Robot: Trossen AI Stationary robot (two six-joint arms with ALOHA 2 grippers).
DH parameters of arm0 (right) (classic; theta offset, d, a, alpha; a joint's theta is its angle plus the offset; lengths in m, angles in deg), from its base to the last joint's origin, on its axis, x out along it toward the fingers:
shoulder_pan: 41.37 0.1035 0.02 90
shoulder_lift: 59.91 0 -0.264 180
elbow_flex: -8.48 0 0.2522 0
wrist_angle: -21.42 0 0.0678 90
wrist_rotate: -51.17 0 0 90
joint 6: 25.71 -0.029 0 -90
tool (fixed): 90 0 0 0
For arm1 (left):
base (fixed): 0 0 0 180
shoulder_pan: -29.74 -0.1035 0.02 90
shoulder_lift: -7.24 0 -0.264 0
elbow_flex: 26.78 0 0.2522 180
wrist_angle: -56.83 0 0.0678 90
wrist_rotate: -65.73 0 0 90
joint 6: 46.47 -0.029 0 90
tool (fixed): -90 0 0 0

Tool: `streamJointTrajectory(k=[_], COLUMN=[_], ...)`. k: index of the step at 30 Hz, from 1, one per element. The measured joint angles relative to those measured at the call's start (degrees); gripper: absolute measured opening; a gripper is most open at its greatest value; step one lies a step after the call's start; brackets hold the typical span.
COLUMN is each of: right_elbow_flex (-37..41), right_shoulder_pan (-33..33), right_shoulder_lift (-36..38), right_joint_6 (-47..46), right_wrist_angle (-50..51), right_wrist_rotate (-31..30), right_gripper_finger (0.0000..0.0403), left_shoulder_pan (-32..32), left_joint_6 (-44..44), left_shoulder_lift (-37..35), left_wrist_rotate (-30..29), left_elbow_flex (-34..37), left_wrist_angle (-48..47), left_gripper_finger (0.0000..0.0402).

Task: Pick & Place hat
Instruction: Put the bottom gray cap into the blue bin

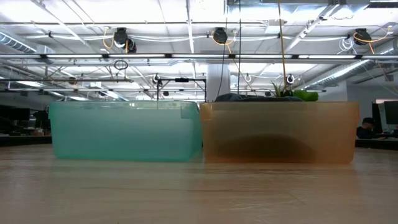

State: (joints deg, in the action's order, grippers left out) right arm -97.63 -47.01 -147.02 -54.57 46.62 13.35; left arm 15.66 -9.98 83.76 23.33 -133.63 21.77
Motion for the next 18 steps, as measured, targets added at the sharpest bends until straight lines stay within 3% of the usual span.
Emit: streamJointTrajectory(k=[3, 9, 18], right_elbow_flex=[0.0, 0.0, 0.0], right_shoulder_pan=[0.0, 0.0, -0.4], right_shoulder_lift=[0.0, 0.2, 3.1], right_joint_6=[0.5, 0.7, -3.1], right_wrist_angle=[0.0, -1.0, -1.4], right_wrist_rotate=[-0.9, -4.4, -3.6], right_gripper_finger=[0.0001, 0.0032, 0.014], left_shoulder_pan=[0.3, 0.0, -3.1], left_joint_6=[-0.6, -3.3, -2.8], left_shoulder_lift=[0.7, 0.9, -0.8], left_wrist_rotate=[1.3, 3.3, 10.6], left_elbow_flex=[0.0, 0.0, 0.0], left_wrist_angle=[-0.3, 0.2, 0.3], left_gripper_finger=[0.0011, 0.0006, 0.0003])
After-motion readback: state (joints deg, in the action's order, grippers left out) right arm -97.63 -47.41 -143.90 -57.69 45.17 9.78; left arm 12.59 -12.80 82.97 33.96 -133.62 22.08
